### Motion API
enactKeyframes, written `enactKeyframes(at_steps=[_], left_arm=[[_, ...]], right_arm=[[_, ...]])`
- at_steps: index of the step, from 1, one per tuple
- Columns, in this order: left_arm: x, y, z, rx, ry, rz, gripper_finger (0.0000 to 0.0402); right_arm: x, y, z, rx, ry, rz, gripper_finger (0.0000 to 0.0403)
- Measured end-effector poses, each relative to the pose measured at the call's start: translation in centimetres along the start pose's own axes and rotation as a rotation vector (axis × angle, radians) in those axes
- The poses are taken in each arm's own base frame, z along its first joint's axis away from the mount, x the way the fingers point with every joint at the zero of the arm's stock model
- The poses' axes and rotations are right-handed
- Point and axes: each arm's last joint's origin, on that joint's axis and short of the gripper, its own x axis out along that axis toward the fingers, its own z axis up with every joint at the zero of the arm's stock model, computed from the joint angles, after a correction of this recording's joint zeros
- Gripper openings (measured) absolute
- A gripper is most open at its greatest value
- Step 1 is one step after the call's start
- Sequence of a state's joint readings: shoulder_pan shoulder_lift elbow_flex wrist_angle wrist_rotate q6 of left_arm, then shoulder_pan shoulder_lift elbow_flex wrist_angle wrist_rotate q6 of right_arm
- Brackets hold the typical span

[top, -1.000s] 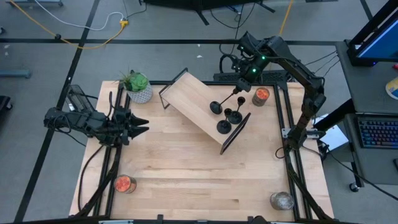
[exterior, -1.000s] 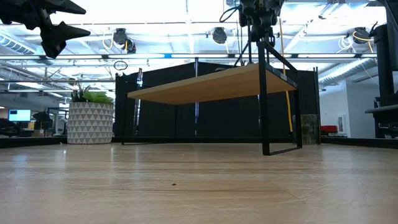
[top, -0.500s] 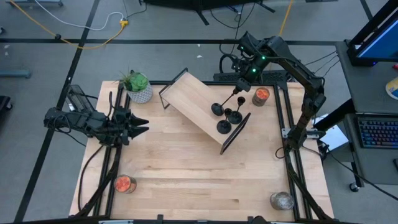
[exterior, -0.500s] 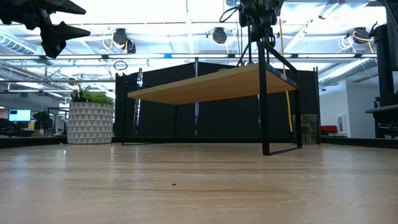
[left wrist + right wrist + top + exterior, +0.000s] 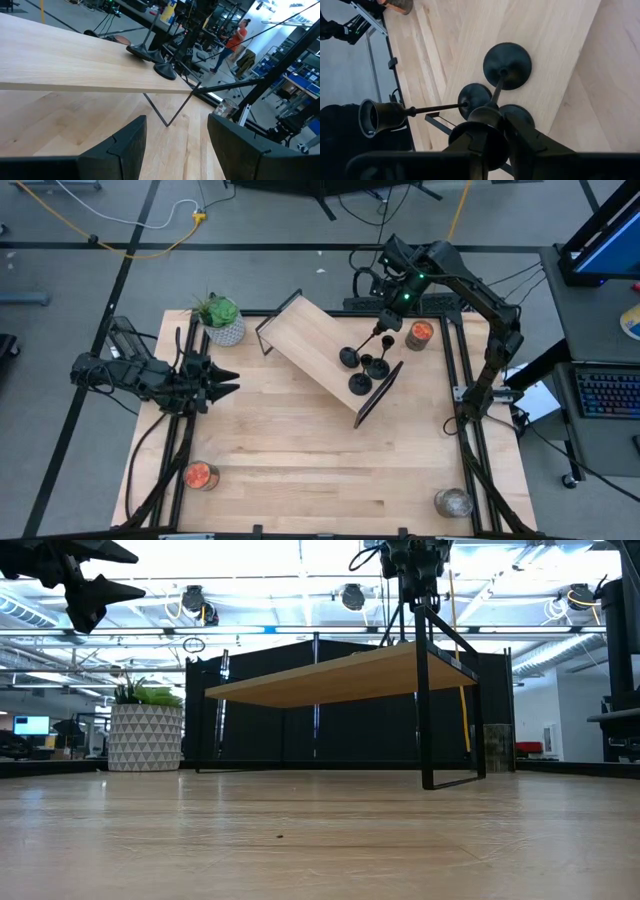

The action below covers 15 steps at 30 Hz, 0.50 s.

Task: Pick & Place candle stick holders
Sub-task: Put the black candle holder on the shelf

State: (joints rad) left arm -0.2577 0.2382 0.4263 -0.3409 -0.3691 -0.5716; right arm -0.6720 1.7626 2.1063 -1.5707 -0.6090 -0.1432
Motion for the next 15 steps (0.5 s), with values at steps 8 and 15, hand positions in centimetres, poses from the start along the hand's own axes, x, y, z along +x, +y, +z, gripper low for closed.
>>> enactKeyframes(at_steps=[8, 15], left_arm=[[0.00, 0.00, 0.00, 0.000, 0.000, 0.000, 0.0216], [0.01, 0.00, 0.00, -0.001, 0.000, 0.000, 0.0216]], right_arm=[[0.00, 0.12, 0.01, 0.008, -0.006, 0.041, 0.0045], [0.00, 0.14, 0.02, 0.019, -0.006, 0.049, 0.0045]])
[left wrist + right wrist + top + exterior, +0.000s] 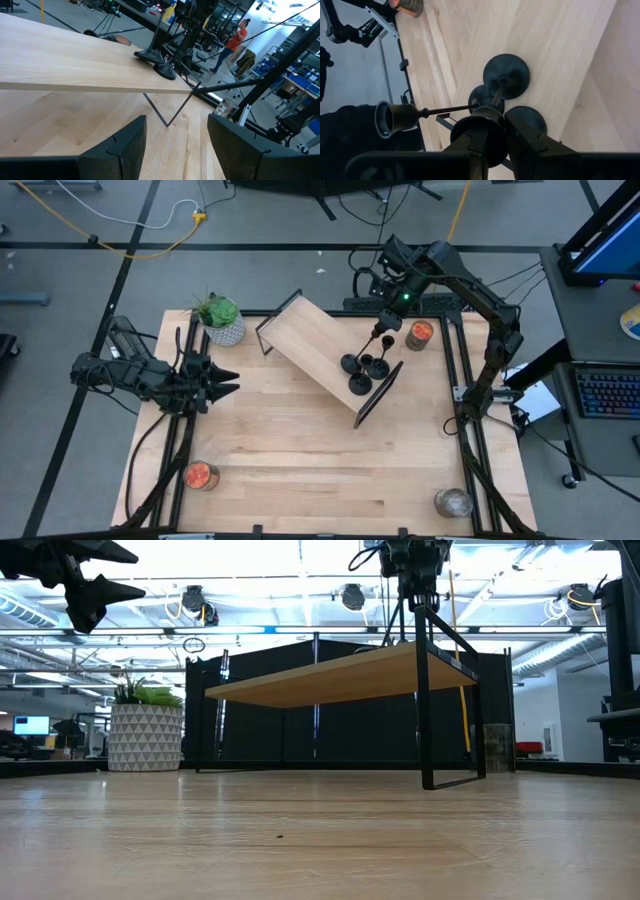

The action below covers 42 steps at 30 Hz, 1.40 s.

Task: Pick & Place candle stick holders
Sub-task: Put the black candle holder on the shelf

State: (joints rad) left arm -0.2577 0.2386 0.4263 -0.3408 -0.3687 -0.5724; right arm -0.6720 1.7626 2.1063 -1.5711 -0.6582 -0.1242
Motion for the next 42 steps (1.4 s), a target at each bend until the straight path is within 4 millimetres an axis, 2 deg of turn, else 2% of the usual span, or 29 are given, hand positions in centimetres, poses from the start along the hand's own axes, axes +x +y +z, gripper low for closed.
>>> enactKeyframes(at_steps=[31, 38, 42], left_arm=[[0.0, 0.0, 0.0, 0.001, 0.001, 0.001, 0.0216], [0.0, 0.0, 0.0, 0.014, -0.002, 0.007, 0.0216], [0.0, 0.1, 0.0, 0.018, -0.011, 0.023, 0.0216]], right_arm=[[-0.3, 0.4, 0.6, -0.059, -0.080, -0.016, 0.0045], [-0.8, 1.3, 0.2, -0.092, -0.099, -0.056, 0.0009], [-0.9, 1.5, 0.2, -0.096, -0.112, -0.076, 0.0009]])
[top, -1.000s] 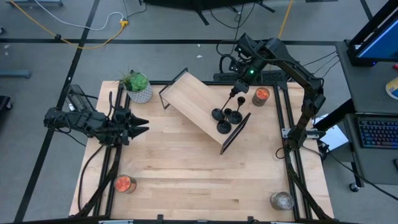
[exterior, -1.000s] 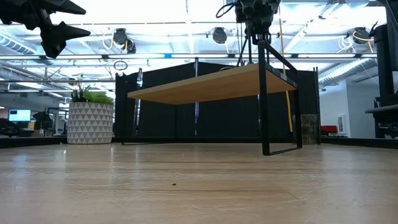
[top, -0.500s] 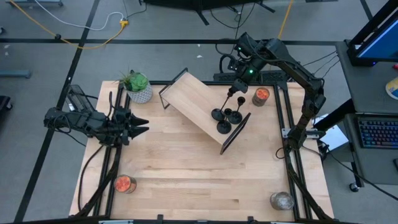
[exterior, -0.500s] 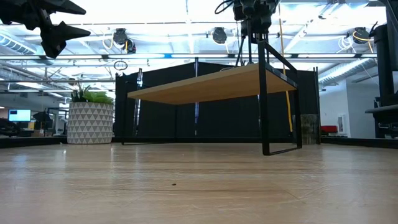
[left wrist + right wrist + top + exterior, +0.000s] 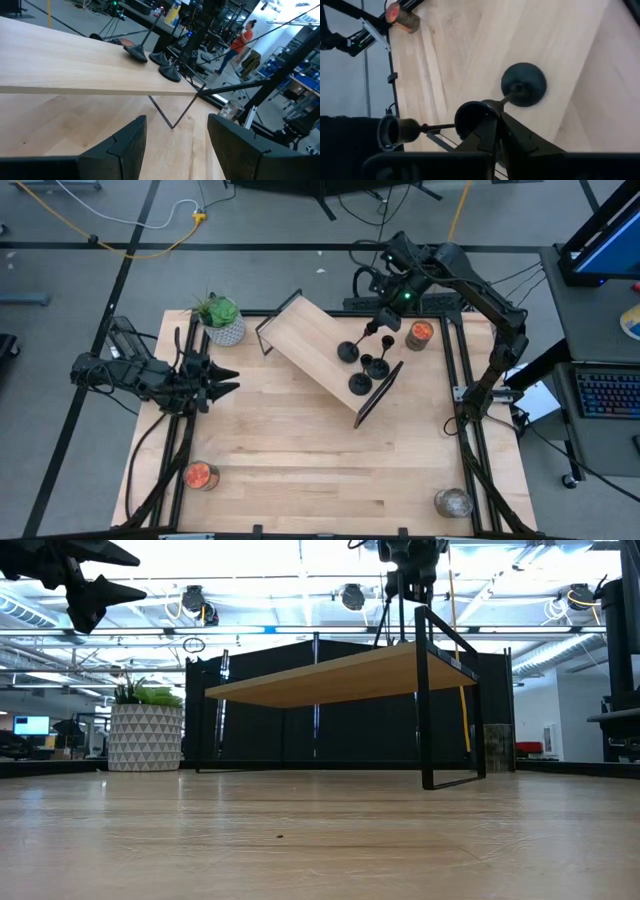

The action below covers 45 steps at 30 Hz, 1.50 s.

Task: Pick & Place candle stick holders
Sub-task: Put the black candle holder on the shelf

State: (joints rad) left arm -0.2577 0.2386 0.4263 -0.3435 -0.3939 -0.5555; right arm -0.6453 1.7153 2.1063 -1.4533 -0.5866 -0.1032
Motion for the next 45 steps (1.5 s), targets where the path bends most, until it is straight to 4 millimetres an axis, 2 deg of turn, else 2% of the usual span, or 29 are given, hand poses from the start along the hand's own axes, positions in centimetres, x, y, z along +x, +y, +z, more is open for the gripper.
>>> enactKeyframes(at_steps=[13, 38, 45], left_arm=[[0.00, 0.00, 0.00, -0.003, 0.000, 0.000, 0.0216], [0.00, 0.00, 0.00, -0.007, 0.000, -0.001, 0.0216], [0.00, 0.00, 0.00, -0.007, 0.000, -0.001, 0.0216]], right_arm=[[0.04, 0.17, 0.00, 0.021, 0.000, -0.003, 0.0004], [-0.08, 0.21, 0.00, 0.069, -0.007, 0.097, 0.0003], [-0.09, 0.24, -0.49, 0.101, 0.037, 0.096, 0.0003]])
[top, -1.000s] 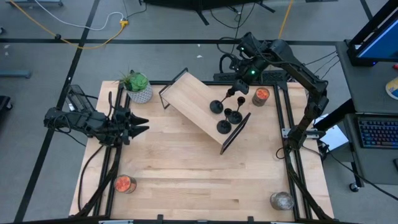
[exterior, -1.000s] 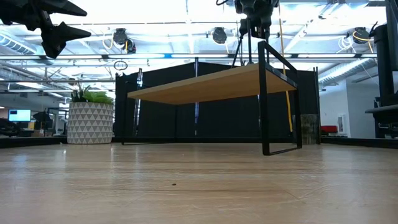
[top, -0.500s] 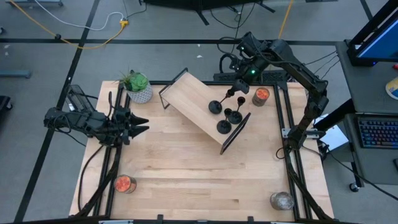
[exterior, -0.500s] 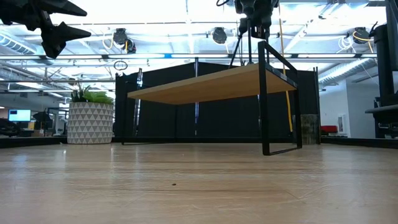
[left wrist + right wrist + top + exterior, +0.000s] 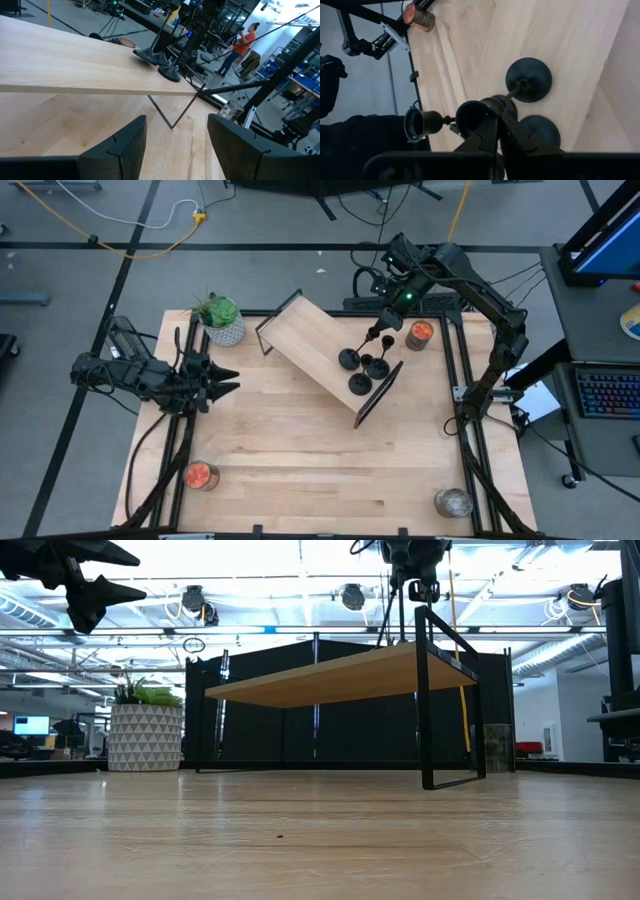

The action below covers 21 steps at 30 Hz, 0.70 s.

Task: Pick & Place candle stick holders
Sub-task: Put the black candle holder on the shelf

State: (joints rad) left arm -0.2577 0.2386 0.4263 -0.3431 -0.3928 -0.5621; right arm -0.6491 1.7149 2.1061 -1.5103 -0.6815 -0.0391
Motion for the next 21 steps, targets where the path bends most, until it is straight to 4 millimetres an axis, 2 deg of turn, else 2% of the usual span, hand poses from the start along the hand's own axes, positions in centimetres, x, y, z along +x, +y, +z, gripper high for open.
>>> enactKeyframes(at_steps=[8, 21], left_arm=[[-0.01, 0.00, 0.01, -0.001, -0.001, 0.000, 0.0216], [0.00, -0.02, 0.03, -0.019, -0.003, -0.002, 0.0216]], right_arm=[[-0.94, 0.46, -0.01, -0.016, -0.020, -0.035, 0.0004], [-0.93, 0.36, -0.17, -0.005, -0.004, -0.058, 0.0004]])
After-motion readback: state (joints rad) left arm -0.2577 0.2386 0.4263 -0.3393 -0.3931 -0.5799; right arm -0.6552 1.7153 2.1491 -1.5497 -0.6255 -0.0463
